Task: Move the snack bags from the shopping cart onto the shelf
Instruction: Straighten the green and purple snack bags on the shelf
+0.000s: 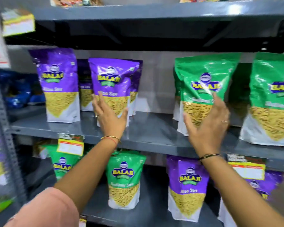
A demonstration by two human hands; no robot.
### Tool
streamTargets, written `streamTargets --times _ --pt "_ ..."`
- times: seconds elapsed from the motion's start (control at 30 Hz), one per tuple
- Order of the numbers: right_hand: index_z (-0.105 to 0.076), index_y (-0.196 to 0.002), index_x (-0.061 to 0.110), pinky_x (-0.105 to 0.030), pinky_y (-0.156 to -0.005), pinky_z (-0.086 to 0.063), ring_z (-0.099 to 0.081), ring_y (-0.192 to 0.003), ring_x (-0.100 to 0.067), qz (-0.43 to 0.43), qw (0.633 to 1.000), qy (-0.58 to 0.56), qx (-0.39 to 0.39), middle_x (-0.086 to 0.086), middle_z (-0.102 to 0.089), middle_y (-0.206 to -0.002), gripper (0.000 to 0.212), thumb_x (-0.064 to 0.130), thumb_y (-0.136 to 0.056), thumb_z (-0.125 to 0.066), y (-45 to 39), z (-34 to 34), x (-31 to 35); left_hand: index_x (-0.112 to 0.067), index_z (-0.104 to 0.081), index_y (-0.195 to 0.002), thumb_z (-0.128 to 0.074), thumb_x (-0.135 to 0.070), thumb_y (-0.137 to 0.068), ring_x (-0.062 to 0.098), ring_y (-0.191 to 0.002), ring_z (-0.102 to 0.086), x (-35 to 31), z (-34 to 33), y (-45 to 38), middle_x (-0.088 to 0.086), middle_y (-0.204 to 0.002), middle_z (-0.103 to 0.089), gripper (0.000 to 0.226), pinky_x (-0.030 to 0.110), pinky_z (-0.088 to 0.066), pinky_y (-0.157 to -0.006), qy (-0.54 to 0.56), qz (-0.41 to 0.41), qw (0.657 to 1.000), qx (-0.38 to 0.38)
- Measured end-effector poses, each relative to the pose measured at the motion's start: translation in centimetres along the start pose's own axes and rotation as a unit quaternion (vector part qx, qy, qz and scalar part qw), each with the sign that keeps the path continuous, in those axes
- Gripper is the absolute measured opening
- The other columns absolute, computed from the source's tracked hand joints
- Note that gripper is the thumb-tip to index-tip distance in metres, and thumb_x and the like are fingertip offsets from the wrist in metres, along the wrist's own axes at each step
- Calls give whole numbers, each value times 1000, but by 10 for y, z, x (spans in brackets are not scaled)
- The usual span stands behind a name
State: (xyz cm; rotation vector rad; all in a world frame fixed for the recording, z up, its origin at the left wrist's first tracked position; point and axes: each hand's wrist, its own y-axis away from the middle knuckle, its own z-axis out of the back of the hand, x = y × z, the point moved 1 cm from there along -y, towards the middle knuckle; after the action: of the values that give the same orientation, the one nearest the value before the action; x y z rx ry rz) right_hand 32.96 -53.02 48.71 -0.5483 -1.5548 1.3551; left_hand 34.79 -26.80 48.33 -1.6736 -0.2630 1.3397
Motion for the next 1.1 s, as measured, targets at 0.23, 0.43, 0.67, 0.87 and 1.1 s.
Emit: streamTargets --times 0.23,0.43,0.67,0.87,1.1 --pt "-4 -147 4 -39 -118 -17 -21 -142 -28 -120 952 -163 229 -16 -20 -154 124 52 -60 -79 53 -119 153 5 -6 -144 -86 -37 -55 39 -143 -10 129 92 -86 28 -154 -10 127 44 -12 -117 -143 130 981 -1" --pt "7 -147 11 -40 -114 -25 -24 -141 -29 -199 932 -146 265 -17 -21 -153 143 42 -46 -89 76 -181 184 -11 11 -146 -88 -50 -39 38 -143 -17 188 105 -124 24 -155 -9 151 54 -22 -114 -114 171 975 89" --pt "9 -147 14 -43 -107 -33 -39 -127 -38 -198 928 -118 292 -22 -31 -144 141 34 -49 -91 75 -199 186 -18 4 -146 -86 -53 -43 46 -124 -44 201 100 -132 24 -146 -33 141 55 -39 -99 -181 165 963 115" --pt "10 -146 18 -47 -106 -33 -40 -121 -43 -200 926 -106 301 -22 -31 -139 138 35 -53 -89 75 -203 186 -18 2 -146 -84 -52 -49 46 -125 -41 202 101 -130 21 -144 -35 134 57 -40 -98 -186 157 963 116" --pt "11 -146 21 -47 -107 -32 -37 -123 -42 -203 926 -99 304 -21 -30 -140 137 36 -53 -89 76 -203 184 -18 0 -146 -84 -51 -50 46 -125 -42 198 102 -129 22 -143 -36 132 58 -40 -97 -184 157 964 107"
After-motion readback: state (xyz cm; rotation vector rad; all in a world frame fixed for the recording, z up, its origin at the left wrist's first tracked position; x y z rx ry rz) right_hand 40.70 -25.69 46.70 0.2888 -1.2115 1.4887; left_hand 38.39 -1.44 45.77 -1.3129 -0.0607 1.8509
